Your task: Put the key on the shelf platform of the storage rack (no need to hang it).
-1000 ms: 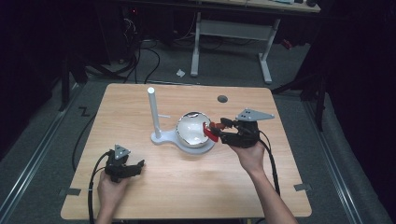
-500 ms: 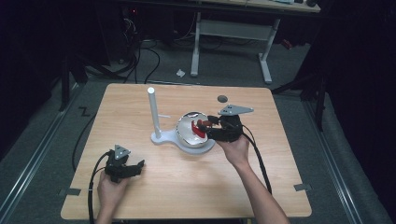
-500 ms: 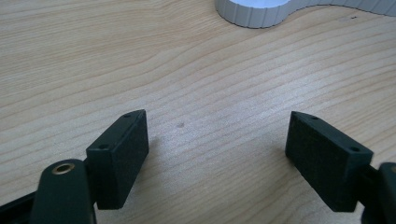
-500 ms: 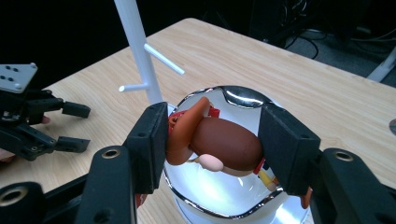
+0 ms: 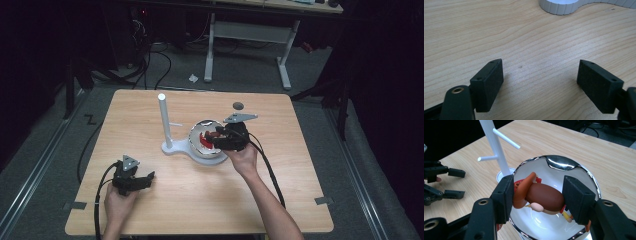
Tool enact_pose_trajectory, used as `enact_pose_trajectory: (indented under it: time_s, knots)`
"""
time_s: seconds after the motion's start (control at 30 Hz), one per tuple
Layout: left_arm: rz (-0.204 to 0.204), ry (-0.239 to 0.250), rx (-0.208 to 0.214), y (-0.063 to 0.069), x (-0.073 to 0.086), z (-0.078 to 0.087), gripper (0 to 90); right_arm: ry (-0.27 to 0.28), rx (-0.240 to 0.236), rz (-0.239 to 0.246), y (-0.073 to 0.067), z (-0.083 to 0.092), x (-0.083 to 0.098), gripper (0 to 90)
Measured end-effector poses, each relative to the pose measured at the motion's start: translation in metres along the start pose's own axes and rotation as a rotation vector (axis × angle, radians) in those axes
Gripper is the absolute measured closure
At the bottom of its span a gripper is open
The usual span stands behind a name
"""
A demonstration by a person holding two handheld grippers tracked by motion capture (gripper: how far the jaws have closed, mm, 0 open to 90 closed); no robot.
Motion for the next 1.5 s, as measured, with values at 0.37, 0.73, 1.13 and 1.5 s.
enact_pose_trajectory:
  time_s: [0.37, 0.73, 1.13, 1.5]
  knots:
    - [-0.001, 0.000, 0.001, 0.000, 0.000, 0.000, 21.5, -0.029, 0.020, 0.013, 0.002, -0.019, 0.003, 44.1]
    - [-0.002, 0.001, 0.002, 0.000, 0.000, 0.000, 21.5, -0.129, 0.034, -0.021, 0.011, -0.037, 0.014, 37.1]
    - [-0.001, 0.000, 0.003, 0.000, 0.000, 0.000, 21.5, -0.061, 0.056, -0.028, 0.018, -0.009, 0.011, 35.9]
    - [-0.001, 0.001, 0.003, 0.000, 0.000, 0.000, 21.5, -0.035, 0.087, -0.009, 0.027, 0.019, 0.014, 43.9]
Point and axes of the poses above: each handheld gripper's, and its own axes: z roughly backward along the jaws, x roughly out of its underside, y roughly to its right, the point moved 4 cm from there along -z, roughly forward along the jaws, and after that the axes turned 1 degree about -y, right-handed, at the moved point
